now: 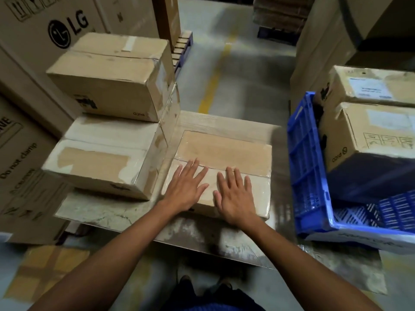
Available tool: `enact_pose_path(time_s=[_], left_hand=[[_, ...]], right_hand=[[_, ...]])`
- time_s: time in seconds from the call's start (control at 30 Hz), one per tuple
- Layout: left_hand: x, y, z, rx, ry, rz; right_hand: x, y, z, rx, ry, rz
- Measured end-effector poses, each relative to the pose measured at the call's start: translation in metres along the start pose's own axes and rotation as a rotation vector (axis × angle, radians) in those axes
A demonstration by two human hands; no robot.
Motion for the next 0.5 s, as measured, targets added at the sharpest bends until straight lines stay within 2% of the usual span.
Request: enact_pose_path(time_s=[0.13, 0.2, 0.3, 0.5], left_hand=[[0.000, 0.021, 0.022, -0.058, -0.092, 0.105], [0.000, 0.028, 0.038, -0.067, -0.113, 0.072], [0.008, 0.015, 0.053, 0.003, -0.096, 0.004], [0.013, 0.015, 0.063, 0.000, -0.117, 0.079]], right_hand=[[-0.003, 0.022, 0.019, -0.072, 0.052, -0.104], [-0.009, 0.029, 0.034, -0.054, 0.000, -0.112], [-0.017, 0.017, 0.046, 0.021, -0.066, -0.059], [-0.025, 0.013, 0.049, 0.035, -0.084, -0.059]])
Point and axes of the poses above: each hand's wrist, its own z-axis towards the middle knuckle, its own y-axis out of the back of the hand, x = y × z, the point moved 8 cm from there along z, towards the middle knuckle, and after that the axes turned 5 degrees about -x, right-handed, at the moved point
